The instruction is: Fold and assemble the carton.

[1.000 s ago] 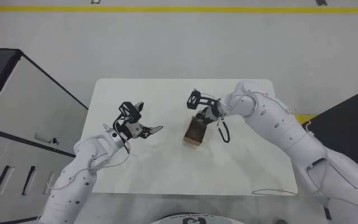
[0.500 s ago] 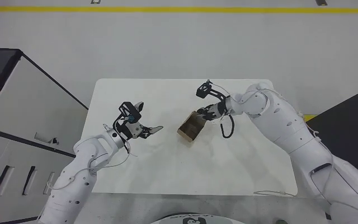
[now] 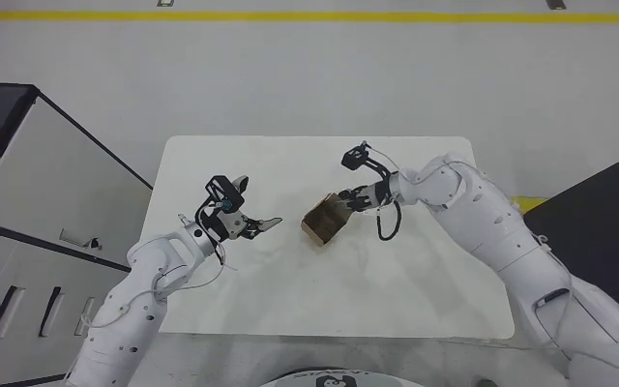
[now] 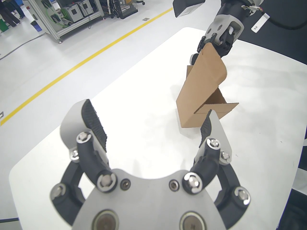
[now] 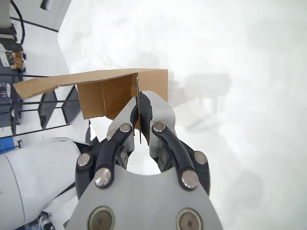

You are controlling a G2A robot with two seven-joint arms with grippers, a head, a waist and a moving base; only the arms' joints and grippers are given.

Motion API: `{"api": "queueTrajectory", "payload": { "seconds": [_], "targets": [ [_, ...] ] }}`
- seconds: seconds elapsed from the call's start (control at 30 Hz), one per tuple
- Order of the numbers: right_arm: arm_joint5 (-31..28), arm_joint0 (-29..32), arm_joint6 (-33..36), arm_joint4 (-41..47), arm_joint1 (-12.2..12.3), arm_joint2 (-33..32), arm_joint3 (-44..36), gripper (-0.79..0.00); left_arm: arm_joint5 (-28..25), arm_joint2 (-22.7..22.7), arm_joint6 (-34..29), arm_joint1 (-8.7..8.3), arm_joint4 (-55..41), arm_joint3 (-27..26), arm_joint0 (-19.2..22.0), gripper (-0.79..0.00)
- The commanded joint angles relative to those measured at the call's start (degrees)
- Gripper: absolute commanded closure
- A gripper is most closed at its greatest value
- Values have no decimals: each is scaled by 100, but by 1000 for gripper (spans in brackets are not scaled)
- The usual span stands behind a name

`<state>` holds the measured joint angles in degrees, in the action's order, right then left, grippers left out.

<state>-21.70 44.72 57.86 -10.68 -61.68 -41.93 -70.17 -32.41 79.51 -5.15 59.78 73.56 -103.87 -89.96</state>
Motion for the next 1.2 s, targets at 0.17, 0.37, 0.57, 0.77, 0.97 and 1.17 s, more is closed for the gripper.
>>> {"api": "queueTrajectory", "payload": {
  "seconds": [0.17, 0.37, 0.57, 0.77, 0.97, 1.17],
  "targets": [
    [535, 468, -306, 606, 93, -397, -185, 0, 0, 0, 0, 0, 0, 0, 0, -785],
    [993, 825, -337, 762, 206, -736, -527, 0, 0, 0, 0, 0, 0, 0, 0, -785],
    [1978, 1246, -513, 580, 323, -1048, -1138, 0, 0, 0, 0, 0, 0, 0, 0, -785],
    [2333, 1398, -552, 522, 358, -1143, -1366, 0, 0, 0, 0, 0, 0, 0, 0, -785],
    [2333, 1398, -552, 522, 358, -1143, -1366, 0, 0, 0, 0, 0, 0, 0, 0, -785],
    [2710, 1787, -1112, 773, 363, -1322, -1589, 0, 0, 0, 0, 0, 0, 0, 0, -785]
  ]
}}
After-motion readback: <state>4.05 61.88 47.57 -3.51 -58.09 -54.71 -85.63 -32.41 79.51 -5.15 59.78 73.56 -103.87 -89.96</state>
